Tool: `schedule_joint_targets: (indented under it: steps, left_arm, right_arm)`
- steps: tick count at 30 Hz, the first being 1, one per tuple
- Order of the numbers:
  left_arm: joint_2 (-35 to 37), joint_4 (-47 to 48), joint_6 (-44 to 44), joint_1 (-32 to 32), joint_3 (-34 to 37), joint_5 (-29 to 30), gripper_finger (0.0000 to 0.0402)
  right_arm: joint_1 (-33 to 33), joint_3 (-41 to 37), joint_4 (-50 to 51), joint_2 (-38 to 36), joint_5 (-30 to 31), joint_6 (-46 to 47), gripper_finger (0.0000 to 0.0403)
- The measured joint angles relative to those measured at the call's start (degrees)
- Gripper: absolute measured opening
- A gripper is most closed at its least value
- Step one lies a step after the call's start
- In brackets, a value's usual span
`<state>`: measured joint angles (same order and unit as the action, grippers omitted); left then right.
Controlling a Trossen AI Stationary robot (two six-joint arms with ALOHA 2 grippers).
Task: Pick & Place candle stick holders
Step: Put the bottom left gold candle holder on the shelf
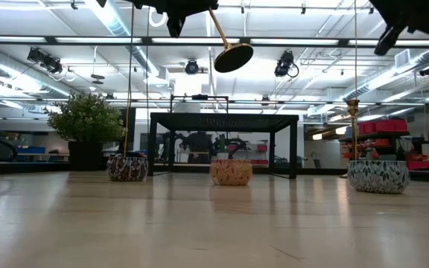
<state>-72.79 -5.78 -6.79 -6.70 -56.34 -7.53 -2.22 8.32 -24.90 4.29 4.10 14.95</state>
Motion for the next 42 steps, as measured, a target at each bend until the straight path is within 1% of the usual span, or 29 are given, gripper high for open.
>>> schedule_joint_targets:
  steps: [4, 12, 19, 26, 30, 33, 37, 42]
  left_arm:
    - [0.0, 0.0, 0.0, 0.0, 0.0, 0.0, 0.0024]
    - [0.0, 0.0, 0.0, 0.0, 0.0, 0.0, 0.0020]
    - [0.0, 0.0, 0.0, 0.0, 0.0, 0.0, 0.0027]
    - [0.0, 0.0, 0.0, 0.0, 0.0, 0.0, 0.0022]
    - [0.0, 0.0, 0.0, 0.0, 0.0, 0.0, 0.0029]
    - [0.0, 0.0, 0.0, 0.1, 0.0, 0.0, 0.0024]
    - [0.0, 0.0, 0.0, 0.2, 0.0, -0.2, 0.0019]
    - [0.0, 0.0, 0.0, 0.2, 0.0, -0.2, 0.0030]
  right_arm:
    - [0.0, 5.4, 2.3, 5.9, 0.0, -0.6, 0.0013]
    - [0.0, 16.1, 6.4, 20.6, -0.7, -0.4, 0.0013]
    - [0.0, 24.6, 6.2, 32.2, -5.4, -1.8, 0.0013]
    - [0.0, 29.7, 6.9, 41.2, -7.3, -2.0, 0.0013]
    - [0.0, 31.3, 7.2, 45.2, -8.3, -1.9, 0.0013]
    - [0.0, 31.9, 7.5, 47.6, -9.2, -2.0, 0.0015]
    - [0.0, 32.2, 7.9, 50.4, -9.7, -2.0, 0.0035]
    - [0.0, 32.2, 7.9, 53.4, -10.2, -1.7, 0.0088]
